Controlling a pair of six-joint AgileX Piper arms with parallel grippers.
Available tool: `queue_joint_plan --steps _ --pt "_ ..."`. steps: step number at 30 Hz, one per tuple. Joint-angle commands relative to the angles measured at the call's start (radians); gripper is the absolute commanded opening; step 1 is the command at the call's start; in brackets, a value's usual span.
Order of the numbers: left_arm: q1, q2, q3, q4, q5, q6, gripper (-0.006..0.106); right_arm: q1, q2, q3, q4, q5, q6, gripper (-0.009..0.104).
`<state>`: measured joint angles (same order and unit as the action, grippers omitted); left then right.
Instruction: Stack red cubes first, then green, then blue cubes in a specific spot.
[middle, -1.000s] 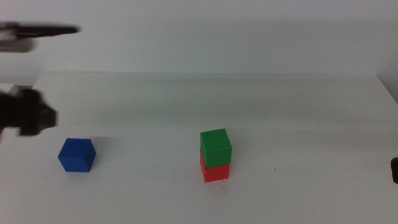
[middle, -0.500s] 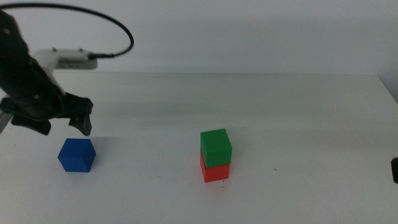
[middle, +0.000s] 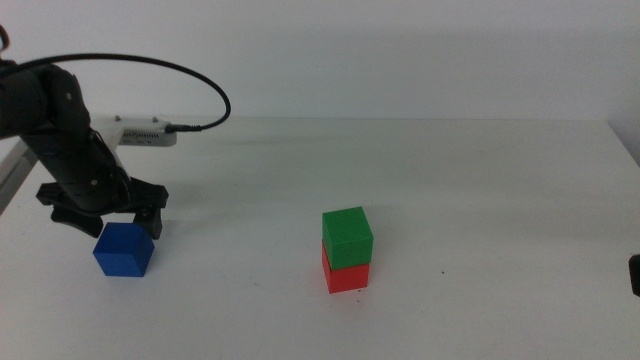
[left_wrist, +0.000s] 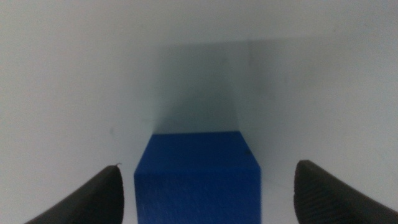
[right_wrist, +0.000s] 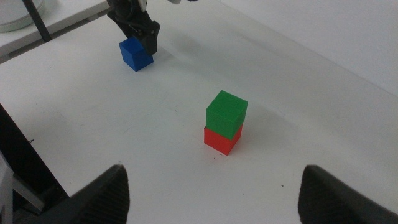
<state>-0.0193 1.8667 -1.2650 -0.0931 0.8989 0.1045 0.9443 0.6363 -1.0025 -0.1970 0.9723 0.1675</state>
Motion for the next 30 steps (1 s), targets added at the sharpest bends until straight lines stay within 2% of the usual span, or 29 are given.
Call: queue_joint_plan --steps 1,6,9,13,14,16,18,19,21,25,26,28,30 --pt "0.003 0.02 -0.006 0.003 -0.025 0.003 0.094 0.002 -0.003 0.005 -0.001 -0.007 -0.008 0.092" --pt "0.01 0.062 -0.004 -0.004 -0.031 0.023 0.086 0.002 -0.003 0.005 -0.001 -0.007 -0.008 0.092" --pt "0.01 0.067 -0.004 -0.005 -0.027 0.023 0.076 0.002 -0.003 0.005 -0.001 -0.007 -0.008 0.092" --pt "0.011 0.067 -0.004 -0.005 0.013 0.006 0.042 0.002 -0.003 0.005 -0.001 -0.007 -0.008 0.092" --pt "0.011 0.067 -0.004 -0.01 0.028 0.003 0.029 0.002 -0.003 0.005 -0.001 -0.007 -0.008 0.092" --pt "0.011 0.056 -0.004 -0.051 0.053 0.003 0.011 0.002 -0.003 0.005 -0.001 -0.007 -0.008 0.092" --pt "-0.001 0.02 -0.004 -0.112 0.079 -0.007 -0.002 0.002 -0.003 0.005 -0.001 -0.007 -0.008 0.092" --pt "-0.024 -0.013 -0.004 -0.118 0.084 -0.022 -0.002 0.002 -0.003 0.005 -0.001 -0.007 -0.008 0.092" --pt "-0.11 -0.093 -0.016 -0.064 0.088 -0.123 -0.002 0.002 -0.003 0.005 -0.001 -0.007 -0.008 0.092" --pt "-0.415 -0.197 -0.146 0.211 0.202 -0.575 -0.002 0.002 -0.003 0.005 -0.001 -0.007 -0.008 0.092" --pt "-0.485 -0.199 -0.196 0.247 0.252 -0.691 -0.002 0.002 -0.003 0.005 -0.001 -0.007 -0.008 0.092" --pt "-0.591 -0.187 -0.274 0.272 0.322 -0.878 -0.002 0.002 -0.003 0.005 -0.001 -0.007 -0.008 0.092" --pt "-0.675 -0.167 -0.324 0.285 0.322 -0.978 -0.002 0.002 -0.003 0.005 -0.001 -0.007 -0.008 0.092"
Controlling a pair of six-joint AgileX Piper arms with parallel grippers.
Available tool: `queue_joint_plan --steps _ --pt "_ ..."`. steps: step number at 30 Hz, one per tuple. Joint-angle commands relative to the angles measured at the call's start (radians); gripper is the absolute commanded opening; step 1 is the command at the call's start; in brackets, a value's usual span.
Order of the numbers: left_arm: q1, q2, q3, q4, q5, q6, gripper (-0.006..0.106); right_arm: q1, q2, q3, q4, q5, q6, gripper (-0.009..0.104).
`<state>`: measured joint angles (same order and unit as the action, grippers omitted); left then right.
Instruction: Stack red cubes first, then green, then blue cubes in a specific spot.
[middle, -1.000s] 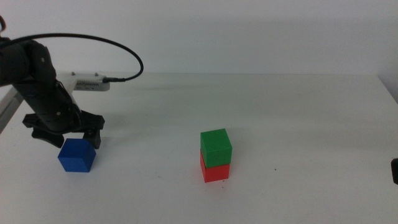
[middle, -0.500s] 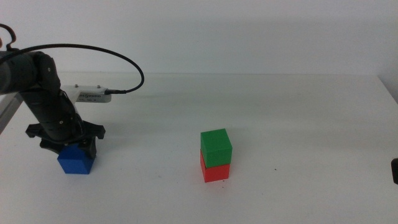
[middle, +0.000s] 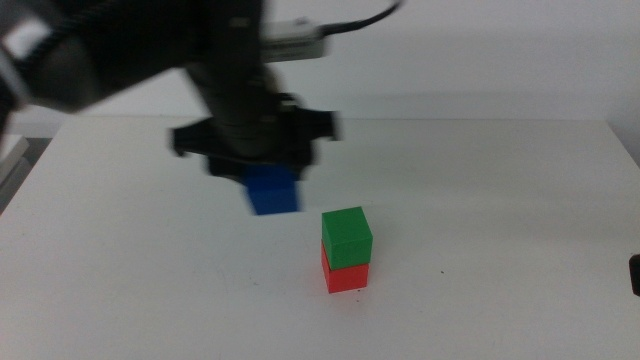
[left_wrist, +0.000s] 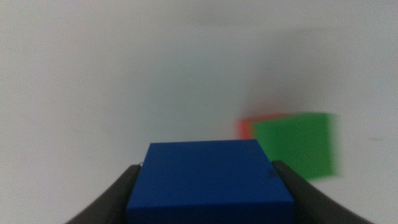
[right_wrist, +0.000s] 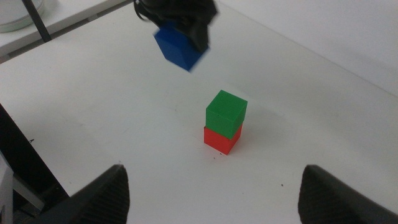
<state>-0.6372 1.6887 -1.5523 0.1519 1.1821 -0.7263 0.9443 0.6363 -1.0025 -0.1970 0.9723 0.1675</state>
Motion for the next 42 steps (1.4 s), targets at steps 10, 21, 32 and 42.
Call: queue_joint_plan --steps 10,21,32,42 --pt "-0.161 0.239 -0.313 -0.03 0.039 -0.153 -0.002 0.002 -0.003 0.005 -0.001 -0.007 -0.008 0.092" --pt "-0.143 0.295 -0.331 -0.039 0.039 -0.179 -0.002 0.002 -0.003 0.005 -0.001 -0.007 -0.008 0.092" --pt "-0.139 0.226 -0.224 -0.044 0.039 -0.196 -0.002 0.002 -0.003 0.005 -0.001 -0.007 -0.008 0.092" --pt "-0.121 0.272 -0.226 -0.036 0.037 -0.226 -0.002 0.002 -0.003 0.005 -0.001 -0.007 -0.008 0.092"
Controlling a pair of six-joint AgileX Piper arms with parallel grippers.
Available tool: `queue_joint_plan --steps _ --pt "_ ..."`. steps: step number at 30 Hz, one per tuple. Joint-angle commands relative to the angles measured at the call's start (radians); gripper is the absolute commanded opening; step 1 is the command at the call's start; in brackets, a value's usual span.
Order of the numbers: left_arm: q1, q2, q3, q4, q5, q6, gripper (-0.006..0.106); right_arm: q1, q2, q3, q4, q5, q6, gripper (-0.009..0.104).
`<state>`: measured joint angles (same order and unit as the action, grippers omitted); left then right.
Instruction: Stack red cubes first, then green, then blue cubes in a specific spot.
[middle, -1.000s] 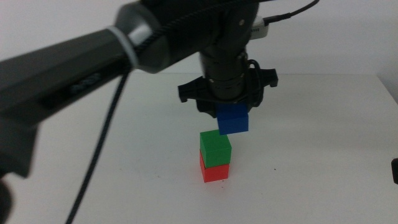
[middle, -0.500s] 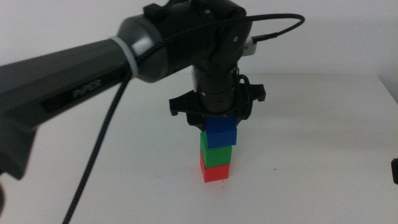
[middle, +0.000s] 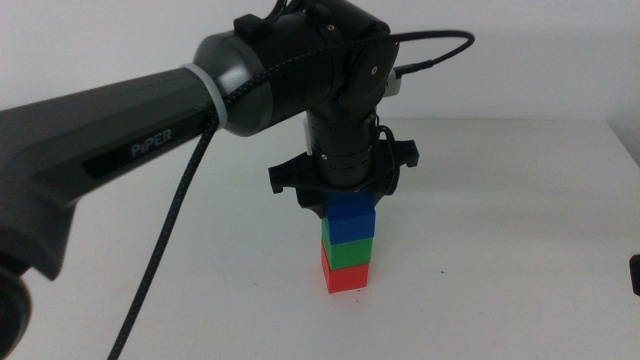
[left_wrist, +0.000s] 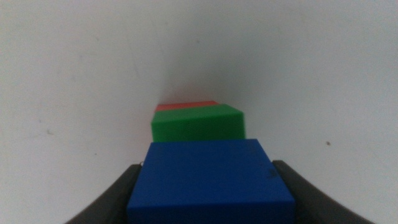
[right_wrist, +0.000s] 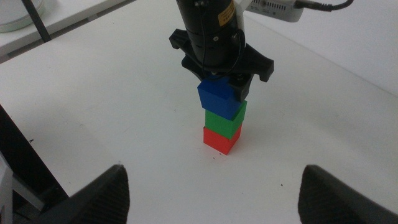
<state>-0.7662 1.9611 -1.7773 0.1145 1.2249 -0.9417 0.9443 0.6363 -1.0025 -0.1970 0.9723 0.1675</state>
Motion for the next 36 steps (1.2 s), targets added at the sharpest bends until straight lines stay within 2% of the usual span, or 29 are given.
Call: queue_joint_plan --steps 1,14,18,19,20,24,25,26,30,36 --pt "0.008 0.006 -0.001 0.001 -0.006 -0.01 -0.002 0.002 -0.003 0.005 -0.001 -0.007 -0.008 0.092" --pt "0.012 0.04 -0.001 0.001 -0.034 0.001 -0.002 0.002 -0.003 0.005 -0.001 -0.007 -0.008 0.092" --pt "0.012 0.042 -0.001 0.003 -0.045 -0.002 0.004 0.002 -0.003 0.005 -0.001 -0.007 -0.008 0.092" --pt "0.012 0.055 -0.001 0.003 -0.045 -0.002 0.018 0.002 -0.003 0.005 -0.001 -0.007 -0.008 0.092" --pt "0.012 0.063 -0.001 0.002 -0.048 -0.002 0.024 0.002 -0.003 0.005 -0.001 -0.007 -0.008 0.092" --pt "0.012 0.067 -0.001 -0.002 -0.048 -0.002 0.037 0.002 -0.003 0.005 -0.001 -0.007 -0.008 0.092" --pt "0.012 0.067 -0.001 -0.002 -0.048 -0.002 0.044 0.002 -0.003 0.005 -0.001 -0.007 -0.008 0.092" --pt "0.012 0.067 -0.001 0.0 -0.048 0.01 0.063 0.002 -0.003 0.005 -0.001 -0.007 -0.008 0.092" --pt "0.012 0.065 -0.001 0.0 -0.04 0.029 0.077 0.002 -0.003 0.005 -0.001 -0.007 -0.008 0.092" --pt "0.014 0.019 -0.003 0.008 -0.03 0.07 0.09 0.002 -0.003 0.005 -0.001 -0.007 -0.008 0.092"
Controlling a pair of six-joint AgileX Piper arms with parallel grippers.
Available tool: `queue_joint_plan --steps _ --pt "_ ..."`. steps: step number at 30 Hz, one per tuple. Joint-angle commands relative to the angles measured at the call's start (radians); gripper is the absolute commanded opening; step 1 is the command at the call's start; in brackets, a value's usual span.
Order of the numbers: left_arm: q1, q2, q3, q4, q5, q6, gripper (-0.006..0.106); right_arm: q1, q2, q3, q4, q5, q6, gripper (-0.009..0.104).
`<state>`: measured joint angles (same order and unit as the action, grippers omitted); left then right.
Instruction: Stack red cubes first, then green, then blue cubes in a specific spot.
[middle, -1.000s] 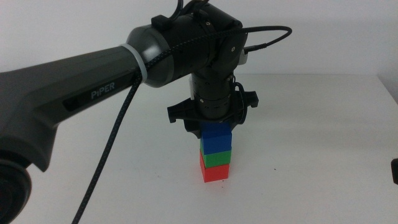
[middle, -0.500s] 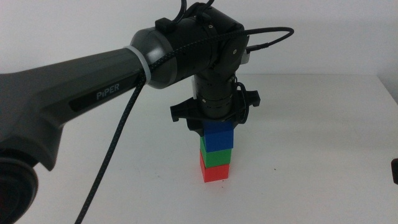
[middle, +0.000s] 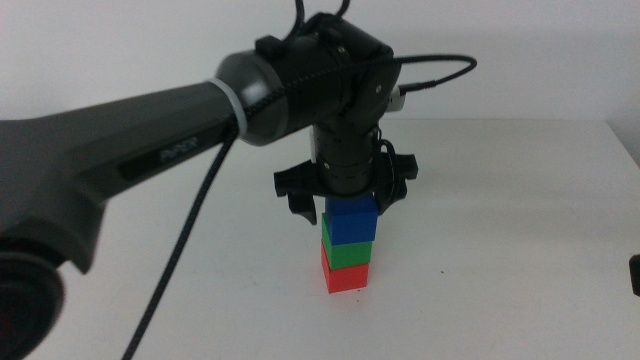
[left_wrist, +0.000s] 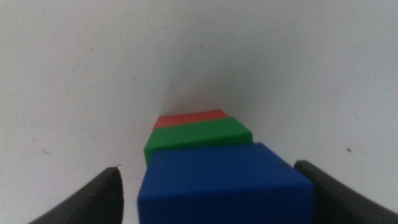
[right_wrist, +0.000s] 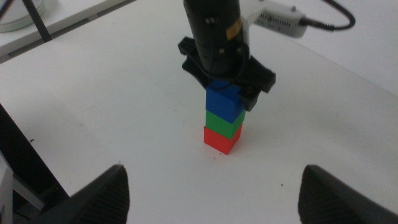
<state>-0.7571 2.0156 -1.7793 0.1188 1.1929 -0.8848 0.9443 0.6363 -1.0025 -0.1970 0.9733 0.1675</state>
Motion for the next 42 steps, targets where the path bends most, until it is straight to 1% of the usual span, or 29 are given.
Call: queue_joint_plan --steps 1,9,13,15,17,18,20,23,25,27,31,32,34,36,42 --pt "0.005 -0.049 -0.001 0.004 0.002 0.024 0.091 0.002 -0.003 0.005 -0.001 -0.008 -0.008 0.092" --pt "0.005 -0.234 -0.001 0.012 0.009 0.105 0.092 0.002 -0.003 0.005 -0.001 -0.008 -0.008 0.092" --pt "0.009 -0.38 -0.001 0.06 0.028 0.242 0.091 0.002 -0.003 0.005 -0.001 -0.008 -0.008 0.092" --pt "0.009 -0.46 0.019 0.081 0.028 0.358 0.091 0.002 -0.003 0.005 -0.001 -0.008 -0.008 0.092" --pt "0.009 -0.528 0.044 0.131 0.028 0.454 0.091 0.002 -0.003 0.005 -0.001 -0.008 -0.008 0.092" --pt "0.011 -0.565 0.064 0.153 0.028 0.47 0.091 0.002 -0.003 0.005 -0.001 -0.008 -0.008 0.092" --pt "0.034 -0.632 0.11 0.168 0.028 0.49 0.091 0.002 -0.003 0.005 -0.001 -0.008 -0.008 0.092" --pt "0.093 -0.744 0.185 0.168 0.028 0.554 0.091 0.002 -0.003 0.005 -0.001 -0.008 -0.008 0.092" --pt "0.153 -0.819 0.243 0.169 0.028 0.6 0.091 0.002 -0.003 0.005 -0.001 -0.008 -0.008 0.092" --pt "0.229 -0.898 0.314 0.132 0.009 0.676 0.091 0.002 -0.003 0.005 -0.001 -0.008 -0.008 0.092" --pt "0.425 -1.115 0.546 -0.025 -0.202 0.811 0.091 0.002 -0.003 0.005 -0.001 -0.008 -0.008 0.092" --pt "0.47 -1.161 0.593 -0.042 -0.239 0.813 0.091 0.002 -0.003 0.005 -0.001 -0.008 -0.008 0.092" --pt "0.528 -1.253 0.694 -0.05 -0.282 0.804 0.091 0.002 -0.003 0.005 -0.001 -0.008 -0.008 0.092" --pt "0.556 -1.317 0.761 -0.05 -0.313 0.802 0.091 0.002 -0.003 0.005 -0.001 -0.008 -0.008 0.092" --pt "0.579 -1.412 0.843 -0.076 -0.304 0.81 0.091 0.002 -0.003 0.005 -0.001 -0.008 -0.008 0.092"
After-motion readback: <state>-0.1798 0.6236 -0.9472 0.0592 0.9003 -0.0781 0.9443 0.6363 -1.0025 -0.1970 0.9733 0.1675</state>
